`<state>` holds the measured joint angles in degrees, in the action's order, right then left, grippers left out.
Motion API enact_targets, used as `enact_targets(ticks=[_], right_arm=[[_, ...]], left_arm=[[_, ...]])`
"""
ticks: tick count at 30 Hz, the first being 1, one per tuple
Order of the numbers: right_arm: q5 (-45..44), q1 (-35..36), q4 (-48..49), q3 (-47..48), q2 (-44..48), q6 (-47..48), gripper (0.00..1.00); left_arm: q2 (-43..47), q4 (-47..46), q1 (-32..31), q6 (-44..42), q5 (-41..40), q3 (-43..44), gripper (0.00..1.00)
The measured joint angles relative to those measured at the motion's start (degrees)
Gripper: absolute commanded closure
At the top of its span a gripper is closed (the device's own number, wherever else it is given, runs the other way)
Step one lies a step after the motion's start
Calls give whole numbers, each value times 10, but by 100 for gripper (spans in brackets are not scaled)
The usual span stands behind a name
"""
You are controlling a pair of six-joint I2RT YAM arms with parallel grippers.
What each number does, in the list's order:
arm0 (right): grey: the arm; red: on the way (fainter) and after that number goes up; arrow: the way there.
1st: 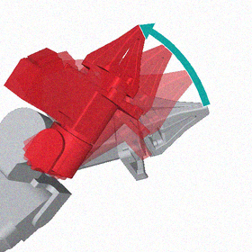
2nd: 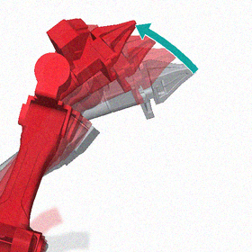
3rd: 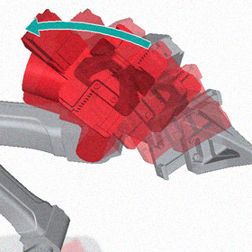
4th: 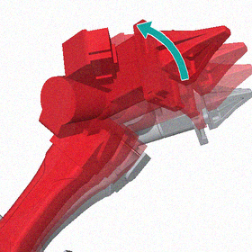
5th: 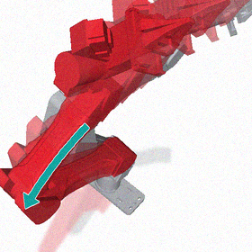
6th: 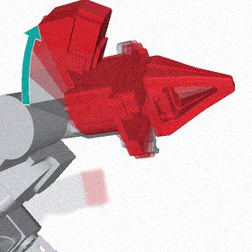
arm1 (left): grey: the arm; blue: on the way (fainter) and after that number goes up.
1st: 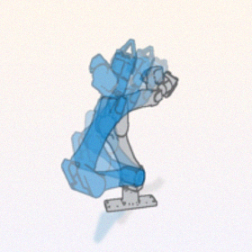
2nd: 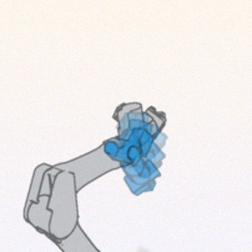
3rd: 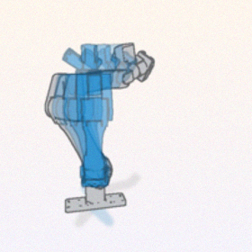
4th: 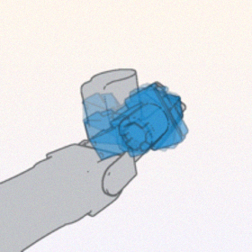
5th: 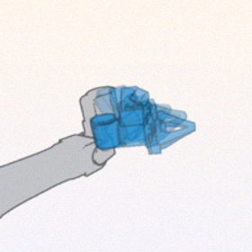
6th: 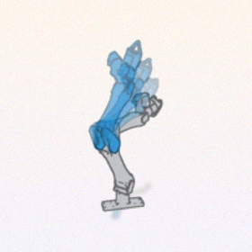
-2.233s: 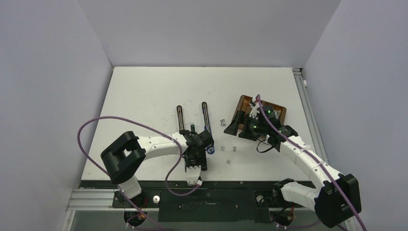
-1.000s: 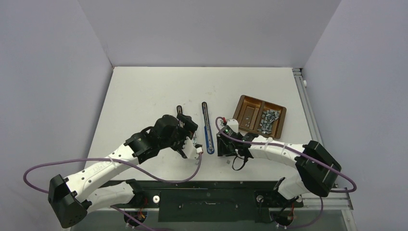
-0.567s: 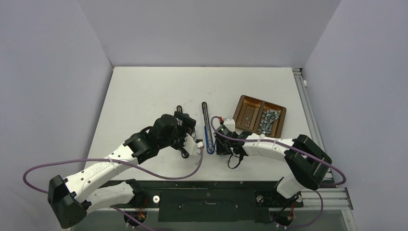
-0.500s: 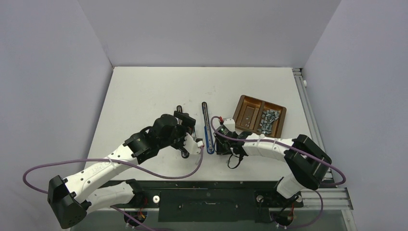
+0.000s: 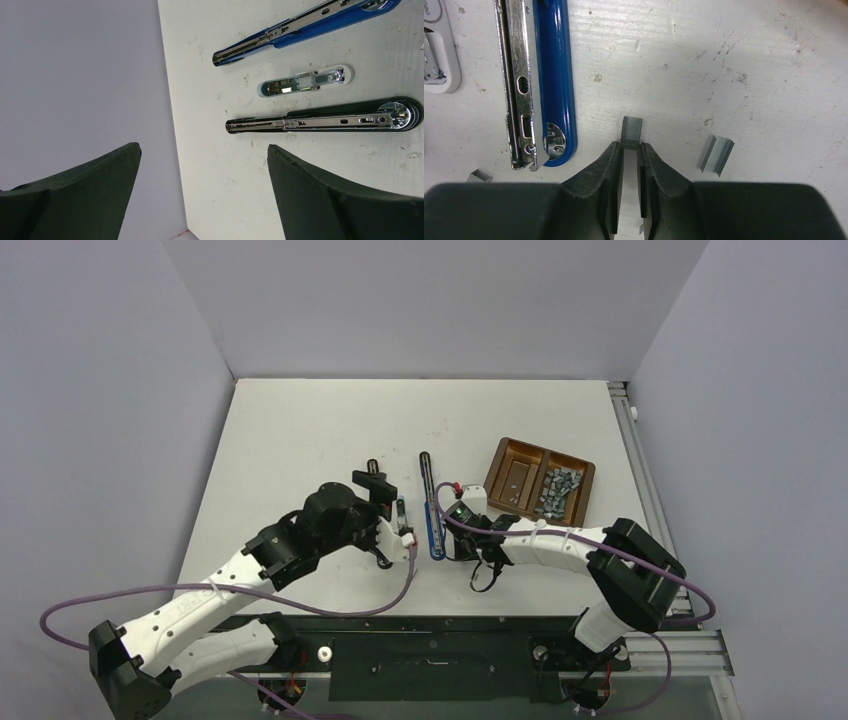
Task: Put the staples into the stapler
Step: Pick up the staple from the center of the board.
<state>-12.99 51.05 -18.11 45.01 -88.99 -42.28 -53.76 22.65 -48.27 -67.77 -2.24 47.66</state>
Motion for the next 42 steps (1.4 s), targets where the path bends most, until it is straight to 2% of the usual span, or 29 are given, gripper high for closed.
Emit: enact_targets(ticks=[8, 11, 18, 23, 28, 32, 41, 42], right_arm=[[-7, -1, -10, 0, 9, 10, 87], [25, -14, -26, 3, 44, 26, 87], [217, -126, -30, 43, 172, 64, 87], [381, -188, -14, 62, 203, 73, 85], [571, -240, 103, 29, 204, -3, 82], [667, -254, 242, -9, 196, -103, 82], [757, -251, 492, -39, 163, -290, 81], [761, -251, 510, -40, 160, -304, 81]], left_arm=[[16, 0, 0, 0, 17, -12, 4], [19, -1, 0, -1, 28, -15, 4], [31, -66, 0, -32, 65, -49, 4], [50, -139, 0, -83, 96, -99, 4], [54, -252, 0, -153, 123, -158, 4], [50, -313, 0, -189, 137, -174, 4], [22, -402, 0, -256, 180, -174, 0], [16, -409, 0, -262, 185, -174, 6]])
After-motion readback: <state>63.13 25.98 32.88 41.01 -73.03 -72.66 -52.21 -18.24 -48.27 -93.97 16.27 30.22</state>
